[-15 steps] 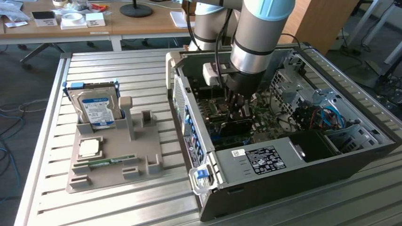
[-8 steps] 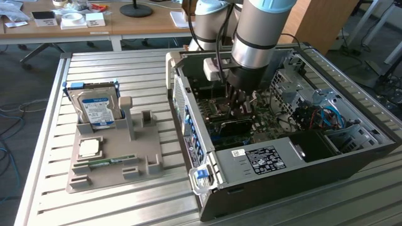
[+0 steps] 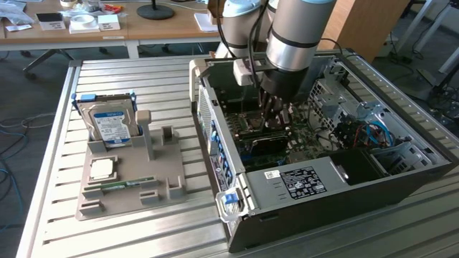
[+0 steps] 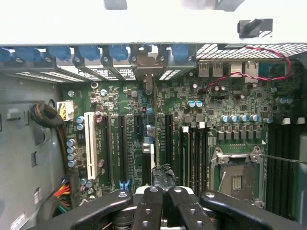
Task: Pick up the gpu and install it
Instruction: 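Press down on the gpu until it lock into place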
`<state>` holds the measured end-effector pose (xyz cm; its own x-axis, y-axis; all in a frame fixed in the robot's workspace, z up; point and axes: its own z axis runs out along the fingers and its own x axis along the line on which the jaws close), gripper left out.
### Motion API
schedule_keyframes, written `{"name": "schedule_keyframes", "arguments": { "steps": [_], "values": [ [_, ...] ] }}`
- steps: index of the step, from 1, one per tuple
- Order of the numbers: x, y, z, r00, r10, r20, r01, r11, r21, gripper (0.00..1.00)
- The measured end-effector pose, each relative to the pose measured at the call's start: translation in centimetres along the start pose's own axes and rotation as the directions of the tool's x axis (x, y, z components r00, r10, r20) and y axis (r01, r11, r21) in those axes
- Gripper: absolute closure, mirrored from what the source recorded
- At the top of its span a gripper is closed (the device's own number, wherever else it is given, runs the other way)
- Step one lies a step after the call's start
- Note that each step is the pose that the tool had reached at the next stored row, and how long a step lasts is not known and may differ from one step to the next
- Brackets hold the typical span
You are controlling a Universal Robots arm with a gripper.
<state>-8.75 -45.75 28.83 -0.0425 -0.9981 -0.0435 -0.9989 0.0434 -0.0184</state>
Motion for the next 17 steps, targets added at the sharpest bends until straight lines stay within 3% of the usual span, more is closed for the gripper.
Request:
{"name": "schedule_keyframes", "arguments": {
  "steps": [13,17],
  "values": [
    [-0.1,-0.05,-2.70,1.0000,0.000,0.0000,0.000,1.0000,0.0000,0.89],
    [-0.1,-0.05,-2.78,1.0000,0.000,0.0002,0.000,1.0000,0.0001,0.89]
  ]
}}
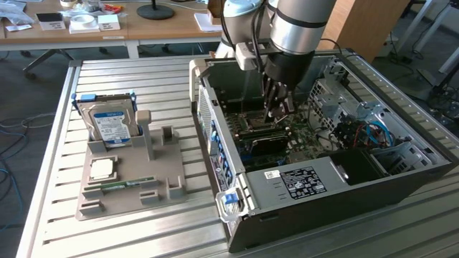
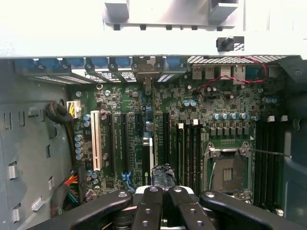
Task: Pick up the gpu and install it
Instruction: 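Press down on the gpu until it lock into place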
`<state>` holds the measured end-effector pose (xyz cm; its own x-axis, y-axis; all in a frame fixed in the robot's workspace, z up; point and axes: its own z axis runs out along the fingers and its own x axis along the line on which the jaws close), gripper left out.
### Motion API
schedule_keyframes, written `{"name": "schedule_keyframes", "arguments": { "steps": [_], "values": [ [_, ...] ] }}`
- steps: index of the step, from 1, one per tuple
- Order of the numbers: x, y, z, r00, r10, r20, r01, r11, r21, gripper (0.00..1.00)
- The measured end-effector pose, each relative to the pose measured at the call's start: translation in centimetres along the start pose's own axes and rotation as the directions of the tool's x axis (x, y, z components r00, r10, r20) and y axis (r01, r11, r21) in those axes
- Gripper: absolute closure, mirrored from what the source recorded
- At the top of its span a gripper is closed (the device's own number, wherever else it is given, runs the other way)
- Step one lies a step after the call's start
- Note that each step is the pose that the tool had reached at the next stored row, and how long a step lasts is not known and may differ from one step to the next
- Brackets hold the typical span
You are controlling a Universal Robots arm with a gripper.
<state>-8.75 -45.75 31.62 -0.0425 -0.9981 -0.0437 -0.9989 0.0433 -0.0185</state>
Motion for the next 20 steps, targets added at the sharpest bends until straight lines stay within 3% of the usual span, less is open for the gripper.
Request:
{"name": "schedule_keyframes", "arguments": {
  "steps": [20],
  "values": [
    [-0.03,-0.01,-0.70,1.0000,0.000,-0.0002,0.000,1.0000,-0.0001,0.89]
  ]
}}
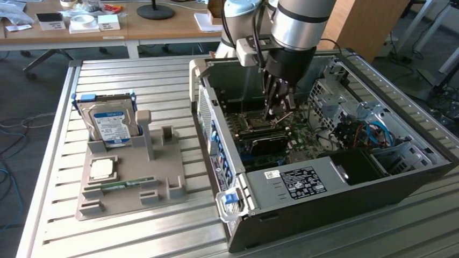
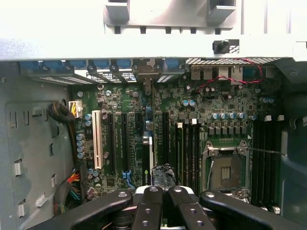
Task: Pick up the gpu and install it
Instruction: 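Press down on the gpu until it lock into place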
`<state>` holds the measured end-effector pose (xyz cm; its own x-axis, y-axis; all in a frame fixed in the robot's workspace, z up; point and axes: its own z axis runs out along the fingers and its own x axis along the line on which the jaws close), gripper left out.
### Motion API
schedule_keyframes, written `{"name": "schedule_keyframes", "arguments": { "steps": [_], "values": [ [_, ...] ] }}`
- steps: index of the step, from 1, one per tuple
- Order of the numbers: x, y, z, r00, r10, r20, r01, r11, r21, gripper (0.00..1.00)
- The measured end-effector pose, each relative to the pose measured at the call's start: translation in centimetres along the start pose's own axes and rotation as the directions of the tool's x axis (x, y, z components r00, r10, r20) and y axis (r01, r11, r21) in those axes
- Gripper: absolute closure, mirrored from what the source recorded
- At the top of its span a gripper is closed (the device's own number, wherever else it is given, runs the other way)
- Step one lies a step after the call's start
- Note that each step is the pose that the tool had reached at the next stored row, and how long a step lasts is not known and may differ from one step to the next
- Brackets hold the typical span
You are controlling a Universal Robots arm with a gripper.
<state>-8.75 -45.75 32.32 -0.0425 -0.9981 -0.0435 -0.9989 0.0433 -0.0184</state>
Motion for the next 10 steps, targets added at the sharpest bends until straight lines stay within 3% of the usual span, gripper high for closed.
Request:
{"name": "schedule_keyframes", "arguments": {
  "steps": [10],
  "values": [
    [0.00,0.00,-0.05,1.0000,0.000,0.0000,0.000,1.0000,0.0000,0.89]
  ]
}}
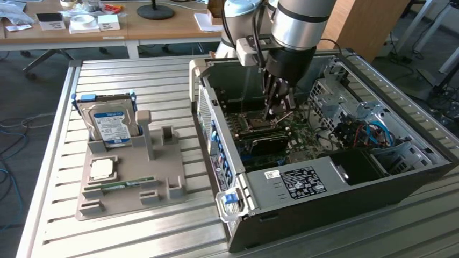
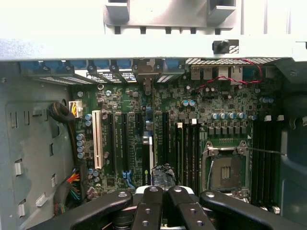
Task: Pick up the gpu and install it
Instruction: 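Press down on the gpu until it lock into place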
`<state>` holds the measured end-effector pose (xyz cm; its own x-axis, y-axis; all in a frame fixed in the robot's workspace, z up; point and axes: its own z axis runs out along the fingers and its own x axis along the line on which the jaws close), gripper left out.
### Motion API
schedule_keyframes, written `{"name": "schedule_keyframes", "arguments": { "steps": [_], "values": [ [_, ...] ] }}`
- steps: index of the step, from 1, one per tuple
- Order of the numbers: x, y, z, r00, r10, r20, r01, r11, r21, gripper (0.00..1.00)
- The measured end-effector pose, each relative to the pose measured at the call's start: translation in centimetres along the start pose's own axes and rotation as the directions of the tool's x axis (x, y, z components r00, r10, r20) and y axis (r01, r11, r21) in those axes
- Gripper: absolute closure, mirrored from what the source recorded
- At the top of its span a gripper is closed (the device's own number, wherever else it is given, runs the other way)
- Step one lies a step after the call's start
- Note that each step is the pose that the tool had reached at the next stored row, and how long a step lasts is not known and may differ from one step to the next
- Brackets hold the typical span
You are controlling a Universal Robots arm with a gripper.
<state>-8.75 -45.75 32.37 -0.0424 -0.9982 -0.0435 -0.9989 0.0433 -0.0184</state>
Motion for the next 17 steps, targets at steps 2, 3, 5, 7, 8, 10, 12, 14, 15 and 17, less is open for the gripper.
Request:
{"name": "schedule_keyframes", "arguments": {
  "steps": [2,3,5,7,8,10,12,14,15,17],
  "values": [
    [0.0,0.00,-0.02,1.0000,0.000,-0.0001,0.000,1.0000,0.0000,0.89],
    [0.0,0.00,-0.08,1.0000,0.000,-0.0005,0.000,1.0000,-0.0002,0.89],
    [0.0,0.00,-0.17,1.0000,0.000,-0.0001,0.000,1.0000,0.0000,0.89],
    [0.0,-0.01,-0.36,1.0000,0.000,-0.0002,0.000,1.0000,0.0000,0.89],
    [0.0,-0.01,-0.46,1.0000,0.000,0.0000,0.000,1.0000,0.0001,0.89],
    [0.0,-0.01,-0.70,1.0000,0.000,0.0000,0.000,1.0000,0.0001,0.89],
    [0.0,-0.02,-0.98,1.0000,0.000,0.0000,0.000,1.0000,0.0001,0.89],
    [-0.1,-0.02,-1.30,1.0000,0.000,0.0000,0.000,1.0000,0.0001,0.89],
    [-0.1,-0.02,-1.50,1.0000,0.000,0.0000,0.000,1.0000,0.0000,0.89],
    [-0.1,-0.03,-1.82,1.0000,0.000,0.0000,0.000,1.0000,0.0001,0.89]
  ]
}}
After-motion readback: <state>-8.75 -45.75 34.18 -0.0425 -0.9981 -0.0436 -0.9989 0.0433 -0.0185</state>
